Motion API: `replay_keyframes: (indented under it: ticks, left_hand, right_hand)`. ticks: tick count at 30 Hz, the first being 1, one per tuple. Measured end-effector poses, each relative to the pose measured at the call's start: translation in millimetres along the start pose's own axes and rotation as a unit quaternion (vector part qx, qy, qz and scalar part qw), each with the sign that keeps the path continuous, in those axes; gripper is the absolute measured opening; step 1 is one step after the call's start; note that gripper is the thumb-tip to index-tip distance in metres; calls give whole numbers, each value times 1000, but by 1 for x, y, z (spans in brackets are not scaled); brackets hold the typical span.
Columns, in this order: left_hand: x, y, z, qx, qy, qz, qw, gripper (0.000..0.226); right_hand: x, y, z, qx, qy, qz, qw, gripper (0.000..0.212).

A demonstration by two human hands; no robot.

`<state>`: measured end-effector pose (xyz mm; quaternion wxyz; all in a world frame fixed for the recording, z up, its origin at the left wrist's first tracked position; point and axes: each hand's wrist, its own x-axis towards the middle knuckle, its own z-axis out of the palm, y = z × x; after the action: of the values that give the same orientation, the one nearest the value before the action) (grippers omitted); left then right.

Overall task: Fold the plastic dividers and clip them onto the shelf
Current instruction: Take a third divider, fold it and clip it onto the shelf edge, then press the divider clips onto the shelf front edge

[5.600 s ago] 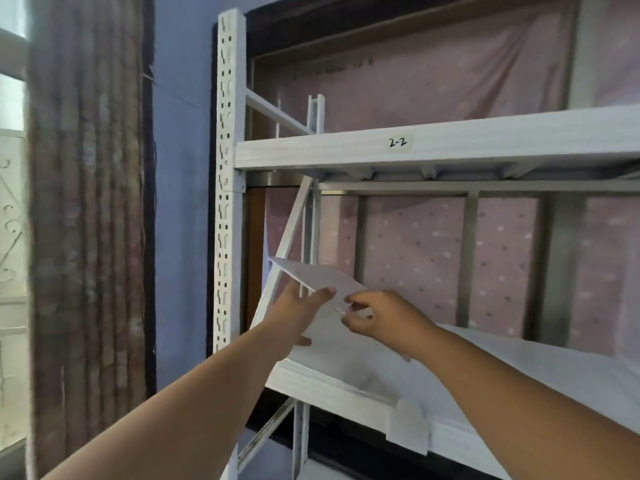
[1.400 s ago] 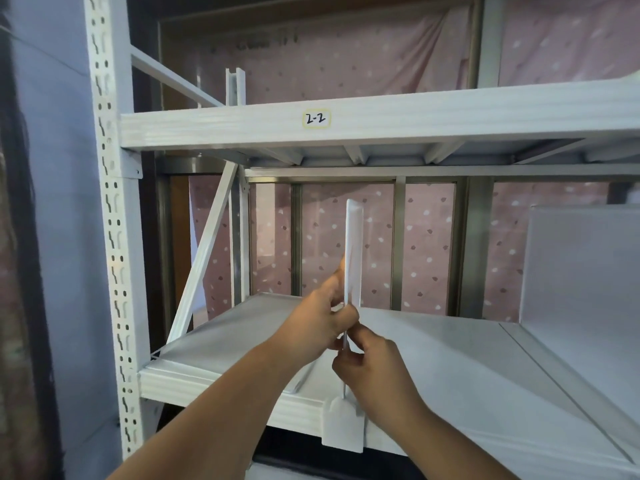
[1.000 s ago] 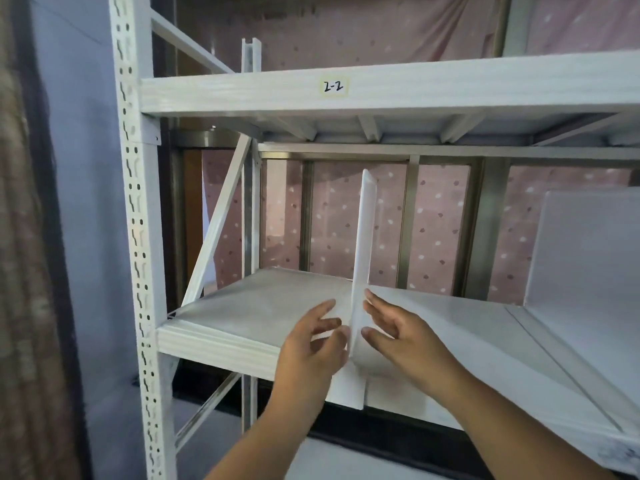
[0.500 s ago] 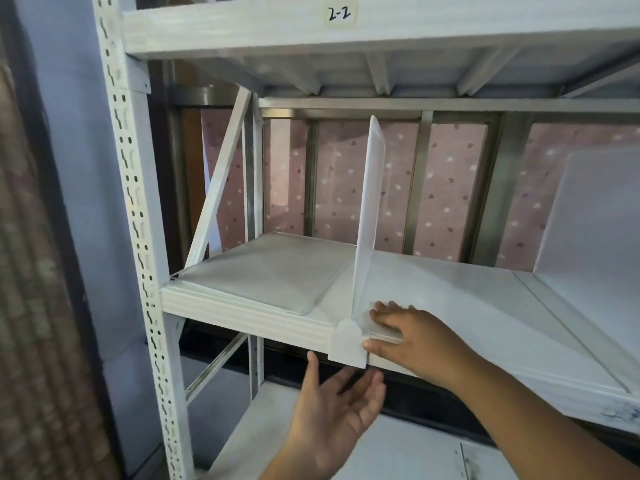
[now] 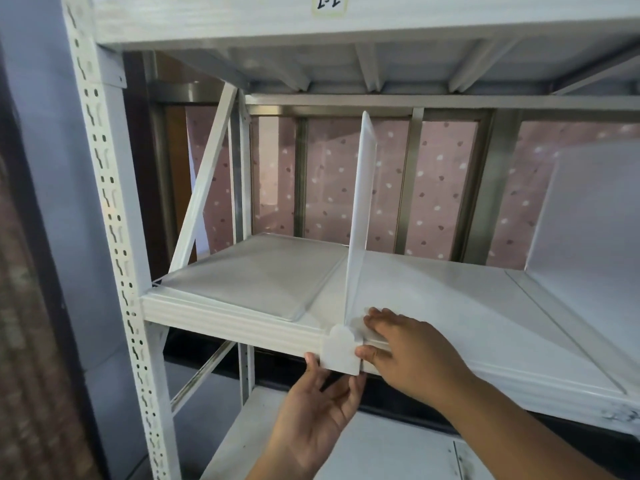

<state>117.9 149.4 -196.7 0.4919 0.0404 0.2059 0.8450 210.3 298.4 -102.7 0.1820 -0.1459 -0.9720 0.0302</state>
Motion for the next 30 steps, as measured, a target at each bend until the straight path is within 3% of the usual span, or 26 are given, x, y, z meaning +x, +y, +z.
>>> replay_keyframes:
  ticks: [6, 16, 25, 30]
  left_hand:
    - [1, 5, 1, -5, -31, -25, 999, 58]
    - [8, 5, 4, -18, 0, -31, 999, 69]
    - [17, 2, -5, -2, 5, 30, 1000, 72]
    - [21, -32, -2, -14, 34, 70, 997, 76]
  right_hand:
    - [-4, -3, 2, -63, 35, -4, 997, 59]
    - [-8, -9, 8, -62, 73, 30, 995, 62]
    - [-9, -10, 16, -46, 148, 46, 987, 61]
    - [-22, -7, 4, 48, 97, 6, 994, 57]
